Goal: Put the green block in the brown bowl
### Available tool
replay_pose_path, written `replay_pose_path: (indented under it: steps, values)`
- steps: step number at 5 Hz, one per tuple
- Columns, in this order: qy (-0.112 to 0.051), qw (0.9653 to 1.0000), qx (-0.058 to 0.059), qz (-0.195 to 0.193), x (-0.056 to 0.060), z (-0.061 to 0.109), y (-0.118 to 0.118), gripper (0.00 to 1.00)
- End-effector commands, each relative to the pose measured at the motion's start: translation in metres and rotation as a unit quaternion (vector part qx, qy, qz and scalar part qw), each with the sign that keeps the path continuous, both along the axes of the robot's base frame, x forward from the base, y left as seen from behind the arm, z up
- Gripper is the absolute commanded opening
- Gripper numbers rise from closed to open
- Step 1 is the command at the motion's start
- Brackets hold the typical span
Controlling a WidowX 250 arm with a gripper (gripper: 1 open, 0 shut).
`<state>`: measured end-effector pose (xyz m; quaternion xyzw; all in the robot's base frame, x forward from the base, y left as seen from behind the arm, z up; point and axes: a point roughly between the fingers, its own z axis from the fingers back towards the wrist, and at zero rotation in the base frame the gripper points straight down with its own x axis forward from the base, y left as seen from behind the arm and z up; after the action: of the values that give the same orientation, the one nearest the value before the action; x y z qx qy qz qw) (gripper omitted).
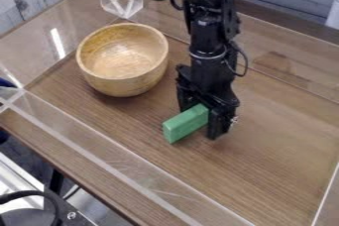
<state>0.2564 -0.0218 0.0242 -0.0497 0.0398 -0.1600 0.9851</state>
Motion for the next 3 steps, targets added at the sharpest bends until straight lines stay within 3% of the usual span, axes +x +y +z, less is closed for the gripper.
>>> replay_pose_path:
  steps: [1, 3]
  values:
    - [-0.027, 0.9996, -0.002, 0.005, 0.015, 0.009, 0.002, 0.00]
    - [-0.033, 0.9994, -0.001, 0.011, 0.017, 0.025, 0.003, 0.00]
